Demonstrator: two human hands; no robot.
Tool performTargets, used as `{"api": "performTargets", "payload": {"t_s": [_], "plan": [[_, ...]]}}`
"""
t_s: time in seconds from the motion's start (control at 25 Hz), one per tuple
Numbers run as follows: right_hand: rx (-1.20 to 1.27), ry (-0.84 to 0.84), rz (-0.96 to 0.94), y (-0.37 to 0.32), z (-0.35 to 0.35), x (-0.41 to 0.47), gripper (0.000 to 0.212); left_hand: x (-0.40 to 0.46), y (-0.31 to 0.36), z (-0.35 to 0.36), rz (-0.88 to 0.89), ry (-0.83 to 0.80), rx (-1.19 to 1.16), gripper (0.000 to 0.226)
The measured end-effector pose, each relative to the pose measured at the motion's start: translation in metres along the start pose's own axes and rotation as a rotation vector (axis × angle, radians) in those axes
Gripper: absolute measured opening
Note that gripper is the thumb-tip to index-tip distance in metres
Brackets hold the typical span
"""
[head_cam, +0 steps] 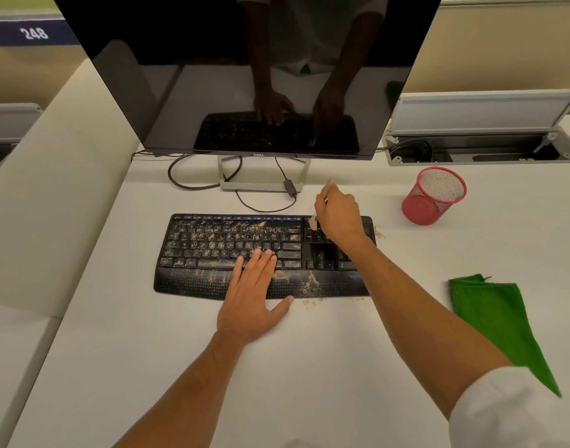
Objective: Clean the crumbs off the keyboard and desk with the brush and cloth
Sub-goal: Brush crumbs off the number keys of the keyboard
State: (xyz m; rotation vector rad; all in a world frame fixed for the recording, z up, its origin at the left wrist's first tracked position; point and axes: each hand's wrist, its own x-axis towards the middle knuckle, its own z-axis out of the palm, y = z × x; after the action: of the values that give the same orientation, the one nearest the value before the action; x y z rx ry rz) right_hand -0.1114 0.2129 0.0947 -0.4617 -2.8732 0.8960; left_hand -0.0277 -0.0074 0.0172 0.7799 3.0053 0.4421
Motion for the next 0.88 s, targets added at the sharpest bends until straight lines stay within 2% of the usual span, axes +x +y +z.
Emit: {"api": "performTargets", "payload": {"t_s": [0.28, 0.44, 0.56, 0.72, 0.88], "plan": [[0.249, 0.140, -0.007, 0.014, 0.006, -0.022, 0.020, 0.000, 0.000, 0.000, 0.000, -0.003, 0.015, 0.082], [0.275, 0.165, 0.024, 0.018, 0.007, -0.033, 0.030, 0.000, 0.000, 0.000, -0.003, -0.013, 0.016, 0.082], [0.315, 0.144, -0.013, 0.019, 0.010, -0.039, 0.048, 0.000, 0.000, 0.000, 0.001, -0.008, 0.011, 0.082], [0.234, 0.006, -0.118, 0.018, 0.014, -0.041, 0.029, 0.000, -0.001, 0.001, 0.005, -0.003, 0.004, 0.082], [0.249, 0.058, -0.139, 0.019, 0.021, -0.030, 0.022, 0.000, -0.001, 0.001, 0.005, -0.004, -0.005, 0.082]]}}
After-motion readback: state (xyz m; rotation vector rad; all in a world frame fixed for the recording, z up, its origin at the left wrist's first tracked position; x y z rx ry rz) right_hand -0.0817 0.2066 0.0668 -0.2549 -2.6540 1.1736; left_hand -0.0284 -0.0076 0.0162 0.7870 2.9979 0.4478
